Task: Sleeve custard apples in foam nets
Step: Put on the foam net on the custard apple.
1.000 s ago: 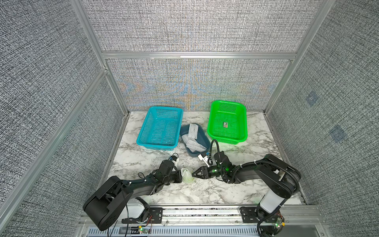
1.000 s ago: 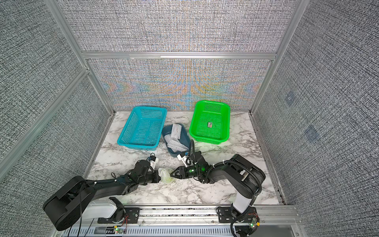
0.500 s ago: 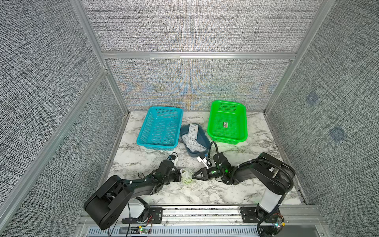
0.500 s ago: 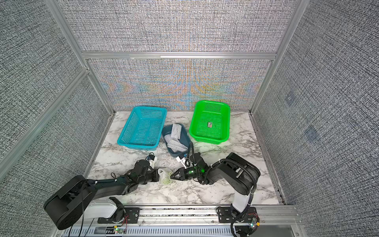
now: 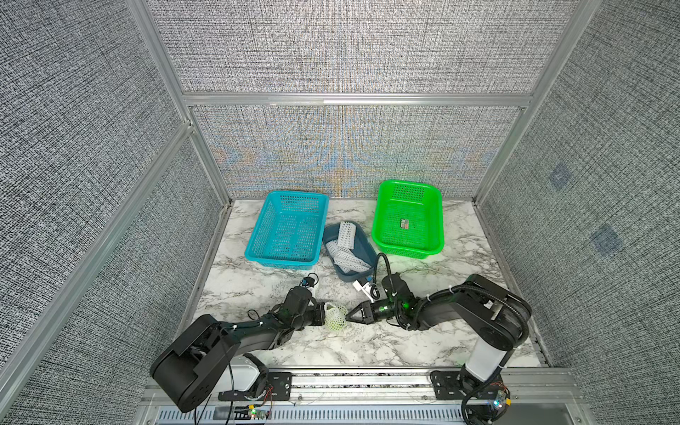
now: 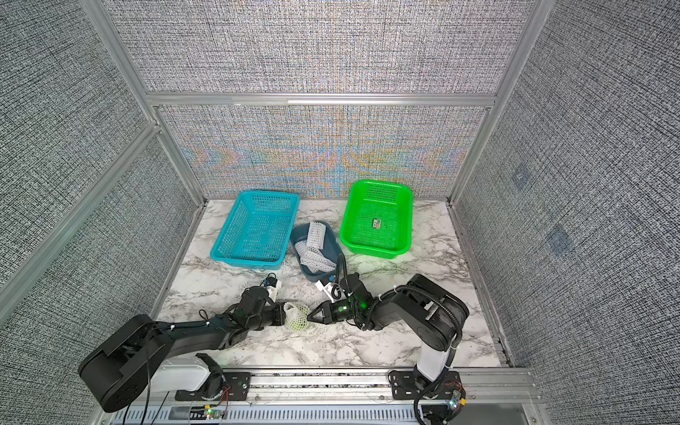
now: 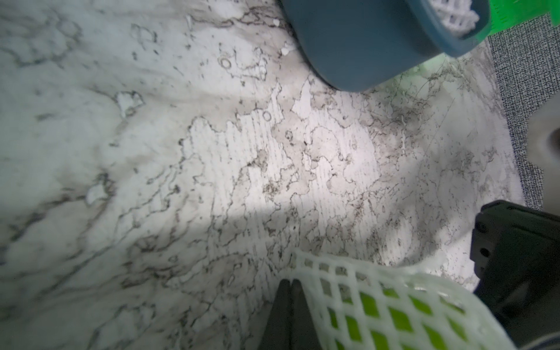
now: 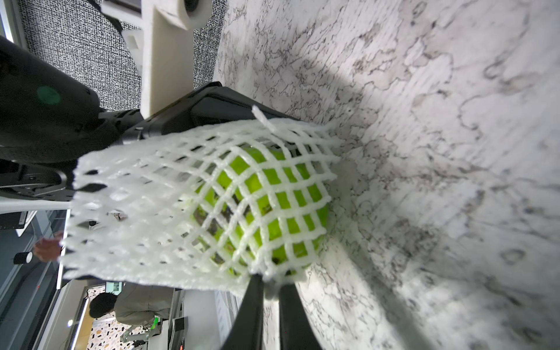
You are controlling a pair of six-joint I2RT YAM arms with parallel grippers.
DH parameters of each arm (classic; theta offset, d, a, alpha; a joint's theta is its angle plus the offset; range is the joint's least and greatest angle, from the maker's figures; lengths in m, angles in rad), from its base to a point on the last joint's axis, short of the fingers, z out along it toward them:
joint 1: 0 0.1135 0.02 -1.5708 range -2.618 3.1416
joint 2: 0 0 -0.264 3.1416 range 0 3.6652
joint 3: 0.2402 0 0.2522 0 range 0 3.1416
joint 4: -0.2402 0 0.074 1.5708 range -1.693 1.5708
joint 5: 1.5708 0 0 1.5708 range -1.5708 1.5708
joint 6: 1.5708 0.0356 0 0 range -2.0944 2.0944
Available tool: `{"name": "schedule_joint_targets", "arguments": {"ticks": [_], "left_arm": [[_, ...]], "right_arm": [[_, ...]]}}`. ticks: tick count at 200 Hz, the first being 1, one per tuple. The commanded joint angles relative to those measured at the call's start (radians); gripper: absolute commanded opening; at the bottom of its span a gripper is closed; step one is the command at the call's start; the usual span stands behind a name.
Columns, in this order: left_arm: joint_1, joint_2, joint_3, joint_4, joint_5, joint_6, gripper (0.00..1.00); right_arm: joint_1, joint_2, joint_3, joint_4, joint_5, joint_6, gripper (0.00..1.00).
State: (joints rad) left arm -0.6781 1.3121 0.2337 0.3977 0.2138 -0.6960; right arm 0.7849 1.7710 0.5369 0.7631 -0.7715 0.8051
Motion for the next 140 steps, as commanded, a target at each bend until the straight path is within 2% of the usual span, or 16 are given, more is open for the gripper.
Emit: {"name": "schedule_joint_targets", "arguments": {"ticks": [1,81,107,140], "left_arm": [[-0.008,-0.024,0.008,0.014,0.124,-0.014,0.2],[0.0,-0.254,-0.014,-0.157,-0.069,-0.009,0.6],[0.001,-0.309,-0.041,-0.156,-0.071,0.001,0.57],[0.002,-0.324,-0.064,-0.116,-0.038,-0.002,0.47]], "right_arm": [[0.013,0.013,0.018,-0.059,0.082,-0.035,0.03],[0.035,0.002,0.044,-0.147,0.126,-0.108,0.03],[0.034,-0.006,0.064,-0.255,0.159,-0.164,0.09],[-0.002,-0.095,0.08,-0.481,0.238,-0.276,0.35]]}}
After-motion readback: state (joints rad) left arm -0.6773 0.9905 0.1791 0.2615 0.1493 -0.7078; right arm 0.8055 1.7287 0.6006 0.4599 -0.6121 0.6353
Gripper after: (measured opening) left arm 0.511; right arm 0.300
